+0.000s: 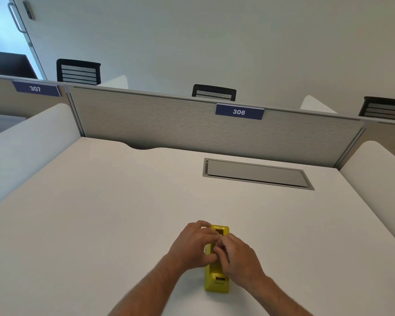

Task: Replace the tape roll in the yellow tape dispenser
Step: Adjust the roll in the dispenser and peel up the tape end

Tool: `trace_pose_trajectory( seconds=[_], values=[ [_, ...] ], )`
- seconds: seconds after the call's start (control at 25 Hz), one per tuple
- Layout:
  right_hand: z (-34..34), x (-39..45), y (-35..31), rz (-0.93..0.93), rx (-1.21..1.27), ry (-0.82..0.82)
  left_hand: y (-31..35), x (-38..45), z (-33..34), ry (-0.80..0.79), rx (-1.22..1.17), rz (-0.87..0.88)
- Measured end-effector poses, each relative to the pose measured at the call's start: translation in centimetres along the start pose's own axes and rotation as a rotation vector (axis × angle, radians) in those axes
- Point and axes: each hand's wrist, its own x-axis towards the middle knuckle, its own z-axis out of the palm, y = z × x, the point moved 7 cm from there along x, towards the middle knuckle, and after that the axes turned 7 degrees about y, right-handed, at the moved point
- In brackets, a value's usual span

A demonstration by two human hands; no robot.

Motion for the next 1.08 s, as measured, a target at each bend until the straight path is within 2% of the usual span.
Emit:
trace_pose_trajectory(
  seconds=[0.12, 0.44, 0.76, 1.08],
  values=[
    [0.0, 0.0, -0.1, 0.011, 0.010, -0.006, 0.2, 0.4, 0.6, -0.028, 0.083, 0.042],
    [0.4, -0.4, 0.2, 0.023, 0.036, -0.047, -0.3, 0.4, 1.3, -0.090, 0.161, 0.013],
    [0.5, -0.7, 0.2, 0.030, 0.060, -0.036, -0.2, -0.5, 0.6, -0.003, 0.076, 0.041],
    [0.2, -0.9, 0.2, 0.053, 0.106, -0.077, -0.3, 0.4, 1.4, -0.110, 0.180, 0.023]
  ],
)
